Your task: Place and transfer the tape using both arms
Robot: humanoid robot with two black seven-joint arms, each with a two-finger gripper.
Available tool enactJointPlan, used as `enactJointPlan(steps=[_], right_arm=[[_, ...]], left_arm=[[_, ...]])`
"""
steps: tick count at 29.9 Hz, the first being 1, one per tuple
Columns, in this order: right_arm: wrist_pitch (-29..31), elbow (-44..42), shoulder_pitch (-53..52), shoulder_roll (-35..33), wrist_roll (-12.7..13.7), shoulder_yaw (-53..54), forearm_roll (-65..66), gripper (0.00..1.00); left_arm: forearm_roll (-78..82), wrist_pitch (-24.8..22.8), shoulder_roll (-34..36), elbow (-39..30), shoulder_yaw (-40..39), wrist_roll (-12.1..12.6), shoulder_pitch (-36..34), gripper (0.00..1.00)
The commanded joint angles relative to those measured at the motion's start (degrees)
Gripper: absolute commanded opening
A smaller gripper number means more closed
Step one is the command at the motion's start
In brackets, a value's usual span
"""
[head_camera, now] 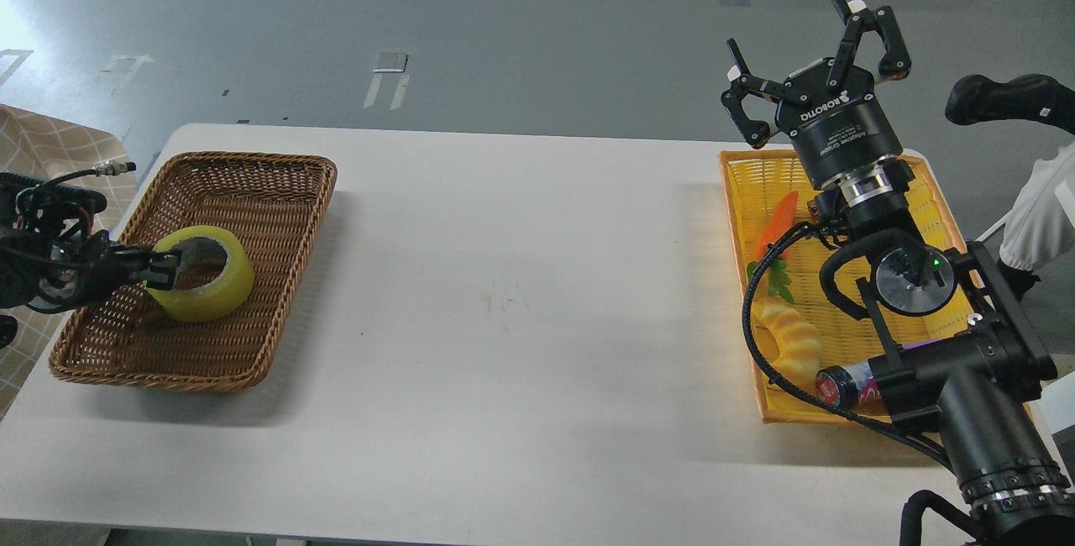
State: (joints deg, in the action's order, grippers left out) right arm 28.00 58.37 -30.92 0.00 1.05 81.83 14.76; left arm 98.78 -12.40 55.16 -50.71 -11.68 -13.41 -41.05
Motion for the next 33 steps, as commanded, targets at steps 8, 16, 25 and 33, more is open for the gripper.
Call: enactJointPlan(steps=[8,16,25,33], right_arm=[[0.0,-0.01,0.07,0.0,0.0,0.0,-0.09,1.0],[0.0,-0.01,0.07,0.0,0.0,0.0,-0.09,1.0],[0.0,0.17,-0.02,0.0,0.0,0.17,-0.09,1.0],[0.0,0.26,-0.37,0.0,0.0,0.35,-0.09,1.0]], left_arm=[[-2.54,0.36,0.12,-0.18,-0.01,-0.13,-0.43,0.67],[-9.29,0.18,1.26,-2.46,-0.71,-1.35,-5.25,0.69],[-22.9,-1.14,0.47,-3.78,-0.89,-3.55,-17.73,0.76],[-41.63,-2.02,-5.5,-4.22,-1.41,-3.82,-23.63,0.87]])
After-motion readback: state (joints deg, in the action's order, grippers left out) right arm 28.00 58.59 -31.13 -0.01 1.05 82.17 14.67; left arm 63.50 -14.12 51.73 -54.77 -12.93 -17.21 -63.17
